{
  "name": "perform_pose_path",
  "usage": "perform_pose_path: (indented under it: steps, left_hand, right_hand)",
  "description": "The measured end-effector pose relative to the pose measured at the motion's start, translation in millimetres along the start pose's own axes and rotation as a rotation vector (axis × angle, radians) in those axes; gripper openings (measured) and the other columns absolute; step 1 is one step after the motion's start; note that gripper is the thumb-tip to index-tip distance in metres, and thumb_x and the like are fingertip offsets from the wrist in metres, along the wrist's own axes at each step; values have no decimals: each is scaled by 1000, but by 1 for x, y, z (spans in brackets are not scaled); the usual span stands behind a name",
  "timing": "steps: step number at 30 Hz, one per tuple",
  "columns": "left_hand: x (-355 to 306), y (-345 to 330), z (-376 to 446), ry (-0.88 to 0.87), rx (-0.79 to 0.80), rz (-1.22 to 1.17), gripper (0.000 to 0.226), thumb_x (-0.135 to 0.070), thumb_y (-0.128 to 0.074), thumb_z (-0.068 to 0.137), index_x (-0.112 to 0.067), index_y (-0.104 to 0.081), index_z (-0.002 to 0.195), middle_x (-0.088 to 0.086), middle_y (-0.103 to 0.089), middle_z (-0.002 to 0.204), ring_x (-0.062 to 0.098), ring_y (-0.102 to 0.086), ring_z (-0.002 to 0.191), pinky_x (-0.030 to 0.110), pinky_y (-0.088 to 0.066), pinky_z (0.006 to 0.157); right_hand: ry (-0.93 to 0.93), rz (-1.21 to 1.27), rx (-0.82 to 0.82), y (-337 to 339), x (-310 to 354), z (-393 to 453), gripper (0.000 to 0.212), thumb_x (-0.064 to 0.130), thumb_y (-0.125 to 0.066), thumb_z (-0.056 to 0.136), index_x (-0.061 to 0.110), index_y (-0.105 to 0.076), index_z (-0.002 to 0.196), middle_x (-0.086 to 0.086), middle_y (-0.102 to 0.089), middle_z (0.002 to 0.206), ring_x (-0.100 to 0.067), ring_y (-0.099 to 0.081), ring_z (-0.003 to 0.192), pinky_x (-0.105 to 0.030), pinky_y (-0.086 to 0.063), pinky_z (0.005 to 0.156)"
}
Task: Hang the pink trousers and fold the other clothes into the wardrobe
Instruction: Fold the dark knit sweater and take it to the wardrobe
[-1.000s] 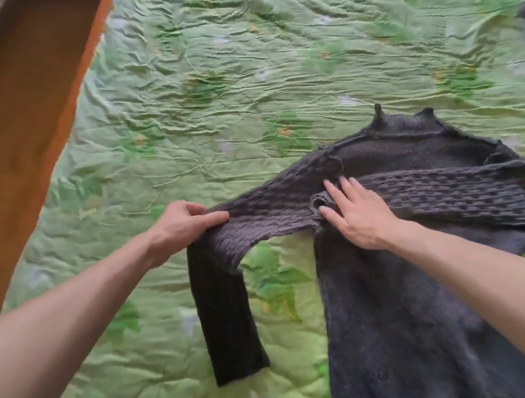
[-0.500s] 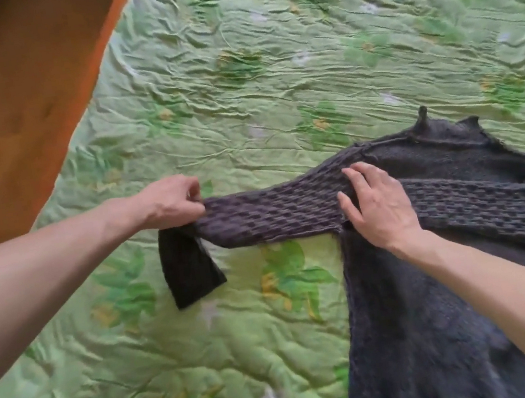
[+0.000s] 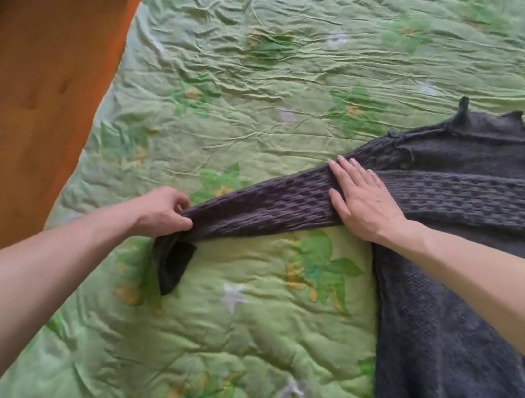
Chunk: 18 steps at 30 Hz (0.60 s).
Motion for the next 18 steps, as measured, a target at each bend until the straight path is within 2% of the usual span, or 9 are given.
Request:
perform_pose_path:
  steps: [3,5,7,10,12,13,15,18]
  left_hand:
    - [13,-2,-2,88,-13,-149,28,-36,-65,74,-8,-64,76,3,-60,73,23,-53,71,30,-38,62]
    - [17,0,1,111,-63,-294,27,-31,-67,90,-4,-70,89,7,-64,81,23,-57,75,30,-41,65]
    - [19,2,3,143,-86,-444,20,-25,-62,103,-7,-71,97,7,-67,85,20,-62,73,28,-48,62]
    - [19,6,-1,192,6,-653,21,-29,-69,100,-9,-71,104,8,-68,81,20,-64,64,24,-46,49]
    - [24,9,-7,217,78,-641,28,-31,-82,83,-11,-73,101,11,-63,87,24,-57,73,28,-41,56]
    - [26,11,-10,232,96,-619,28,-27,-82,76,-12,-73,97,12,-62,89,27,-57,78,32,-42,63]
    - [31,13,-13,241,95,-541,13,-13,-71,78,-9,-73,90,12,-64,88,28,-58,84,35,-42,72]
    - [48,12,-14,285,18,-353,9,-5,-62,89,-5,-70,87,14,-63,86,29,-58,77,31,-43,64]
  right_hand:
    - [25,-53,23,1,-4,0,64,44,-30,109,24,-11,166,-1,-10,174,-20,-6,160,-41,-8,129]
    - [20,-71,24,0,-2,1,64,48,-27,109,26,-10,166,-2,-9,174,-20,-5,161,-43,-7,129]
    - [45,-86,-19,0,5,1,65,54,-21,107,28,-12,166,-2,-10,174,-21,-5,161,-46,-9,129]
    - [147,-106,-52,-2,26,2,68,61,-16,104,32,-12,166,0,-8,174,-21,-4,161,-48,-10,129]
    - [187,-94,-4,-6,43,6,69,64,-13,102,37,-8,165,4,-2,174,-20,1,161,-48,-7,129]
    - [184,-93,44,-11,49,8,70,67,-11,101,40,-4,165,6,1,174,-19,4,161,-50,-5,129]
    - [149,-120,137,-20,56,12,70,68,-11,101,41,6,164,9,8,174,-18,12,160,-55,0,128]
    - [122,-156,204,-25,58,16,70,66,-15,103,41,15,162,10,17,172,-19,20,158,-59,4,127]
Point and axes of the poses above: each hand's wrist, its own z-axis towards the middle knuckle, its own y-axis out of the back of the hand, x = y × z, the point moved 3 cm from there along z, towards the middle knuckle
